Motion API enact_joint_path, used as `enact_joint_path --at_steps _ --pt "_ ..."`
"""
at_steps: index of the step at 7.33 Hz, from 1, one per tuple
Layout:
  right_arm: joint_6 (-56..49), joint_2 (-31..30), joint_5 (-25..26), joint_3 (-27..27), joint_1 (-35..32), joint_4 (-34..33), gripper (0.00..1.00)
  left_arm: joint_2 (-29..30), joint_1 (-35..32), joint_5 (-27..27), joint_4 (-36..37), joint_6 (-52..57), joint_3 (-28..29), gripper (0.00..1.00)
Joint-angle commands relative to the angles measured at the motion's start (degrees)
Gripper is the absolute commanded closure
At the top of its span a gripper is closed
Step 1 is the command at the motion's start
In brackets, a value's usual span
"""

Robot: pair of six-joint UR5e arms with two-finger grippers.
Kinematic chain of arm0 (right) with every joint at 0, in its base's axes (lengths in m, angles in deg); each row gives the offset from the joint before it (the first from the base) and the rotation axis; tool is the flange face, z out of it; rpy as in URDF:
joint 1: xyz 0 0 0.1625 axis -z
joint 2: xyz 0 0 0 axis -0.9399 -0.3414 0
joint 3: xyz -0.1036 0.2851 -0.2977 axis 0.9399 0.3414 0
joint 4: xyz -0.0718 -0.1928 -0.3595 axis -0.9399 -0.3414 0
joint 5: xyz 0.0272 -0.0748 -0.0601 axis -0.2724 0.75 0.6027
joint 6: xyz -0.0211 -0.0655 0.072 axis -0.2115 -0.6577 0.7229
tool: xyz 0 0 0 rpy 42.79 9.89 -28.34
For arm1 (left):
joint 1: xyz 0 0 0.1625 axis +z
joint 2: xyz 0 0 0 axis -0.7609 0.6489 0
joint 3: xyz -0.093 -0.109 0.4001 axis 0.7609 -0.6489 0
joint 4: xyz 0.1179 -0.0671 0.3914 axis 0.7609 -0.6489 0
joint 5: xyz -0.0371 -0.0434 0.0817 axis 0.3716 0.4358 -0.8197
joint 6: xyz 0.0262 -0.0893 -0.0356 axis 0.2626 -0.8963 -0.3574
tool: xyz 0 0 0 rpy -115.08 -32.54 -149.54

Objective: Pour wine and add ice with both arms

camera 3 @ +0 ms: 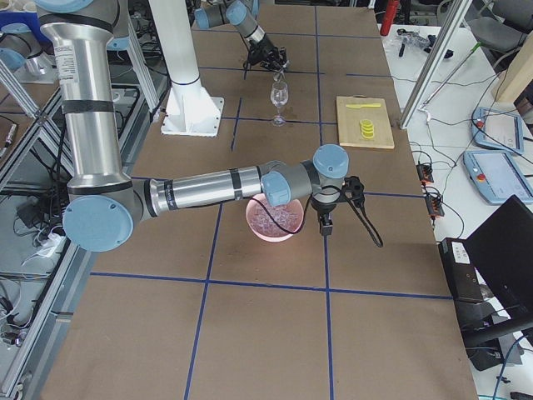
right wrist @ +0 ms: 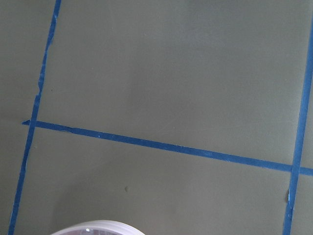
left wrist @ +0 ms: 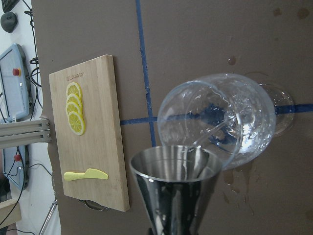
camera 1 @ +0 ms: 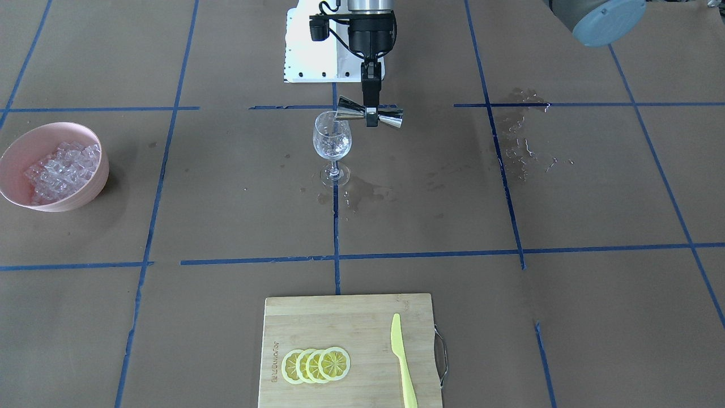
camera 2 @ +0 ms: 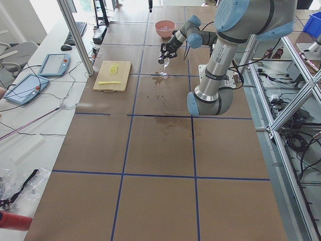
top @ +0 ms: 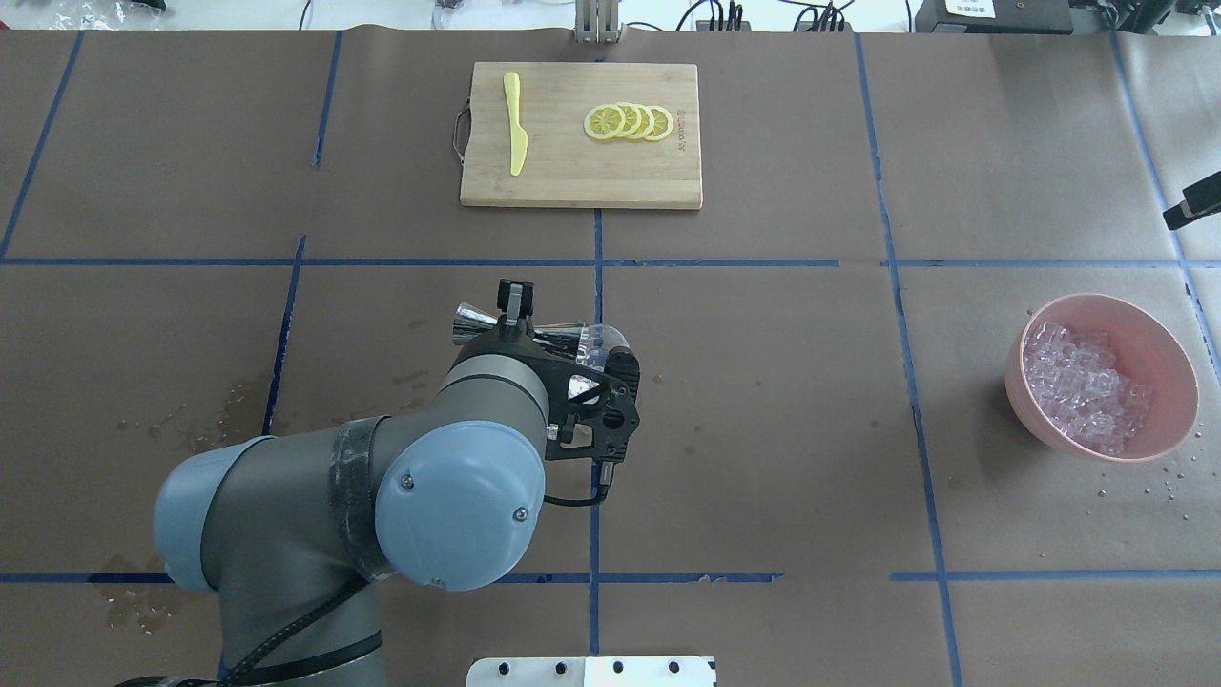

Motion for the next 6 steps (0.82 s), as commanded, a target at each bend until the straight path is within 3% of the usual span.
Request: enact_joint_path --at_steps 1,4,6 --pt "0.0 0.0 0.0 0.0 0.0 0.0 0.00 0.7 -0.5 0.1 0.1 1.6 0.5 1.00" --pt "0.1 0.3 0.0 0.0 0.2 0.0 0.00 0.0 -1.3 -0.2 -0.8 -9.7 -0.5 1.00" --pt "1.0 0.8 0.0 -0.3 1.4 0.0 0.00 -3.0 -2.6 -0.2 -6.1 -20.1 -3.0 1.00"
